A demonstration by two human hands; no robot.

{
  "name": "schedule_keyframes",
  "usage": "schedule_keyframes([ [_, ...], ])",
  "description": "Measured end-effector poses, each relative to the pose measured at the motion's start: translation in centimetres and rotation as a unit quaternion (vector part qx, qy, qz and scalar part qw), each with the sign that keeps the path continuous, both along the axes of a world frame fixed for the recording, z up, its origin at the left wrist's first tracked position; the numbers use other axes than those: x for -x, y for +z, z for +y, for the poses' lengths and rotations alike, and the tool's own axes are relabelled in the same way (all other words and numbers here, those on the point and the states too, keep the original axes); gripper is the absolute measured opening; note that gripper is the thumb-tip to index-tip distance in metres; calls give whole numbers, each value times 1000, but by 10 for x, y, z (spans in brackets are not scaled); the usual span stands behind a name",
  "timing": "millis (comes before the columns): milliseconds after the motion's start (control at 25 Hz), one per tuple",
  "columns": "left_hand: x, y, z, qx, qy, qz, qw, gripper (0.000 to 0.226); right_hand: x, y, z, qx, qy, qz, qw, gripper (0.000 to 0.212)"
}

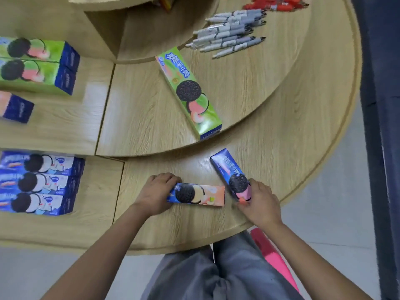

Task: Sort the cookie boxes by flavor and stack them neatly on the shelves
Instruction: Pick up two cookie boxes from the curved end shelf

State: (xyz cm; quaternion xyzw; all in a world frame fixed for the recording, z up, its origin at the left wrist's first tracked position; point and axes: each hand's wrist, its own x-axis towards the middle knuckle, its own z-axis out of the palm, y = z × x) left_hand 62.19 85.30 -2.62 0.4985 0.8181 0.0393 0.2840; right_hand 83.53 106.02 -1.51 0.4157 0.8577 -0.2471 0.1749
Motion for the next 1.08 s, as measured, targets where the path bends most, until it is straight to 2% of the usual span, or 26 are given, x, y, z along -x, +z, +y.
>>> schedule_keyframes([
  [160,-9,2,-4,-27,65,-22,997,60,4,-1,7,-15,33,30,999,52],
  [320,-25,16,-22,-52,144,12,988,59,16,12,21,-32,68,61,995,43],
  [560,-53,54,-83,-100,230,35,967,54,50,59,14,-40,205,97,973,40],
  [800,-94,81,-203,-137,332,77,930,53,91,79,-98,-17,331,108,937,33],
  [1000,-145,88,-336,-138,479,58,865,53,128,69,-250,16,391,125,912,25],
  [1080,-157,90,-388,-120,506,56,852,53,142,66,-307,38,395,127,909,25],
])
